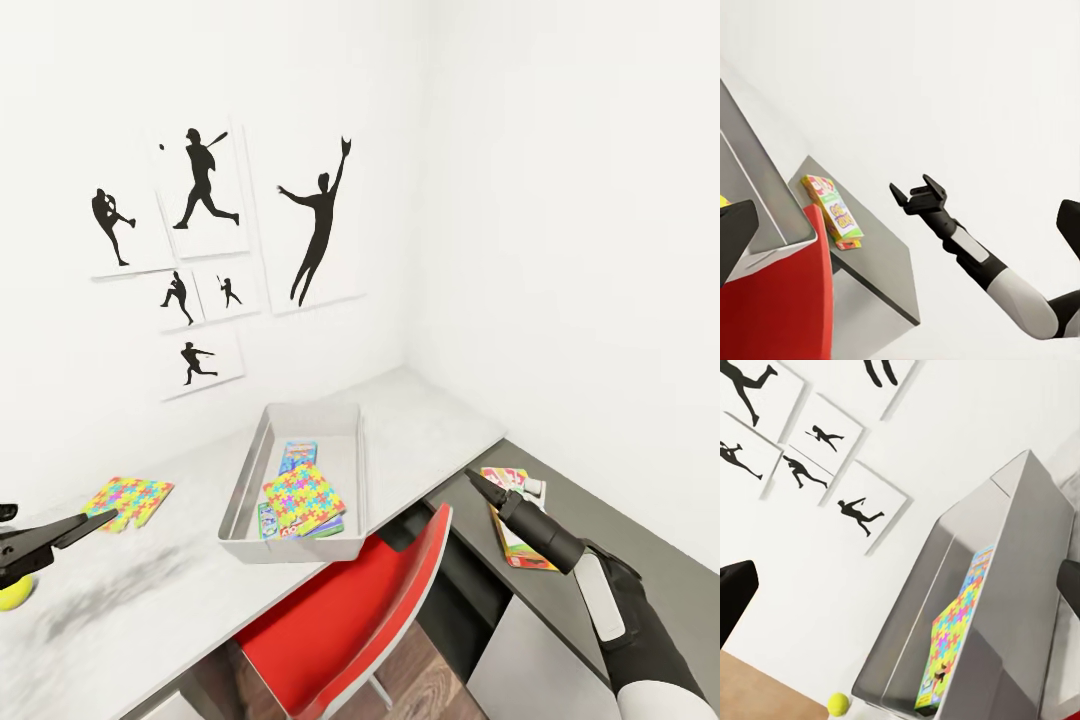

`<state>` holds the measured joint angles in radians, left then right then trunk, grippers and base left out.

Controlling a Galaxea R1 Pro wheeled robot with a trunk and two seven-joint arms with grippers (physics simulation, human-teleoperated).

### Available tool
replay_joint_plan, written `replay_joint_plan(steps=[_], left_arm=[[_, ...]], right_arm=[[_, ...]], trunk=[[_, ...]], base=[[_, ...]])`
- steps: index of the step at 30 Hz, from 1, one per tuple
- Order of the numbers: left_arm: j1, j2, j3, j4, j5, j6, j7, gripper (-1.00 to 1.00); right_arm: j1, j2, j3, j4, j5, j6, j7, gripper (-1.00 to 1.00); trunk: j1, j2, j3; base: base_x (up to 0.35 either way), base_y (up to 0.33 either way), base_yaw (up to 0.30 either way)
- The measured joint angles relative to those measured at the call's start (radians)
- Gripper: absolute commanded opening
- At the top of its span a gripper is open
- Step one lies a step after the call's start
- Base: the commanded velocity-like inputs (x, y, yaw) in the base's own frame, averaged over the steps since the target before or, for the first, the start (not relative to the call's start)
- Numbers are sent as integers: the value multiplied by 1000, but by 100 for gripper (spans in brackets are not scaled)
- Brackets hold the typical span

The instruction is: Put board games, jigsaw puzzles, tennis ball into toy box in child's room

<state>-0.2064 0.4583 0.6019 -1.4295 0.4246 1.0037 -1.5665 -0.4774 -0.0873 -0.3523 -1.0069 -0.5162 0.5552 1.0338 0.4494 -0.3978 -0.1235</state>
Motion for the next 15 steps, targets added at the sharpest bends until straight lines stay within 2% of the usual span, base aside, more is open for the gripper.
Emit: replay_joint_plan(steps=[5,11,15], left_arm=[[0,-1,0,0,0,0,0,100],[0,-2,-3,1,0,-1,0,100],[0,-2,-4,1,0,-2,0,100]], right_arm=[[0,0,-1,1,0,0,2,100],[0,0,-2,4,1,0,3,100],[1,-2,-2,4,1,-4,1,100]], trunk=[[0,0,0],[0,0,0],[0,0,0]], base=[[0,-112,0],[0,-278,-11],[0,-299,-184]])
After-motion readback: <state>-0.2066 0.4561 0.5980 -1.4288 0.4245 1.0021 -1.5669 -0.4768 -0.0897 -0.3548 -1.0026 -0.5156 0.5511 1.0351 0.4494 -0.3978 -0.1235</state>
